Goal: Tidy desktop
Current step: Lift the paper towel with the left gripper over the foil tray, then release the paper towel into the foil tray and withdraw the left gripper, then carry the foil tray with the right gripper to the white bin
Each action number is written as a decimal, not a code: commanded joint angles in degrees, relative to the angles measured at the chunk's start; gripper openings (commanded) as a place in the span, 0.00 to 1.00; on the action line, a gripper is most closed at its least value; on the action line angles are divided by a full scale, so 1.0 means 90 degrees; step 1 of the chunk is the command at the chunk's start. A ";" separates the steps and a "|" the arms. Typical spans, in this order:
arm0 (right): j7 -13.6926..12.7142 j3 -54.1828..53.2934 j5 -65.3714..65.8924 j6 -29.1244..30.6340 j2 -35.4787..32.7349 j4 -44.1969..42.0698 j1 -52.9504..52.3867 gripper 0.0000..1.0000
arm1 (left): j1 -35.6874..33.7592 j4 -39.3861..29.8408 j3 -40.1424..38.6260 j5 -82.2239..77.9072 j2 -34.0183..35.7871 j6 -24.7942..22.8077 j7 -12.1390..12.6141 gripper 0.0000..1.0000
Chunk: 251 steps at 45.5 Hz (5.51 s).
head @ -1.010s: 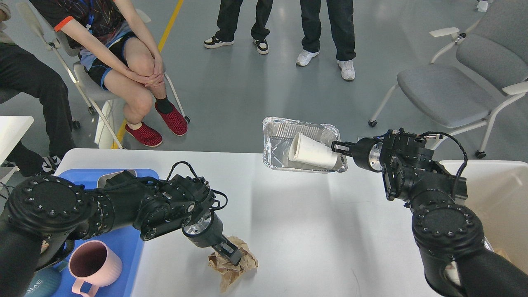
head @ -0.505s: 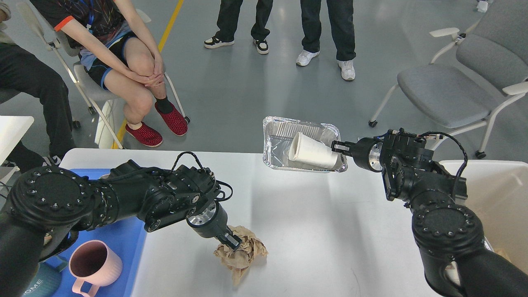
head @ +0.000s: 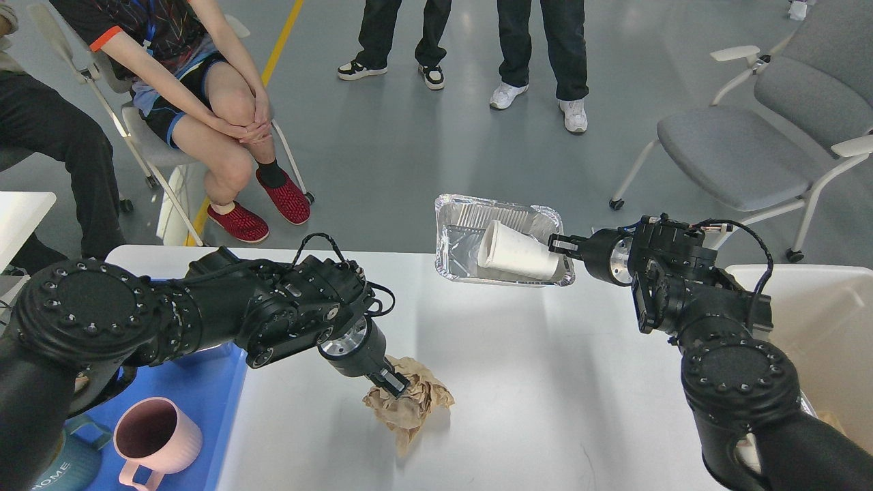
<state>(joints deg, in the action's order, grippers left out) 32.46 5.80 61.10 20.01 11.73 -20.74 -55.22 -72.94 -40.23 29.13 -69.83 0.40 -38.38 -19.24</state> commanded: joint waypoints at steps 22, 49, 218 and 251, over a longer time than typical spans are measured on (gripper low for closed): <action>-0.0003 0.0000 0.0008 -0.0045 -0.0023 0.0058 0.0052 0.00 | -0.2930 -0.1292 -0.0229 0.0317 -0.0270 -0.1038 0.0077 0.03; -0.0012 0.0010 0.0008 -0.0055 -0.0023 0.0087 0.0042 0.00 | -0.4454 -0.1585 -0.0229 0.0854 -0.0025 -0.1419 0.0057 0.03; -0.0012 -0.0010 -0.0470 -0.0084 -0.0033 0.0087 0.0208 0.00 | 0.1336 0.4353 -0.5794 0.6977 -0.0055 0.3153 0.0058 0.97; -0.0139 -0.0156 -0.2198 0.0043 -0.1233 -0.0020 0.1184 0.00 | 0.1971 0.4333 -0.7309 0.7153 0.0160 0.1501 -0.1144 0.97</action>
<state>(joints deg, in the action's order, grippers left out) 31.78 4.54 45.27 20.39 4.34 -20.97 -47.05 -55.70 -1.30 -36.64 -5.49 1.78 -25.04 -29.44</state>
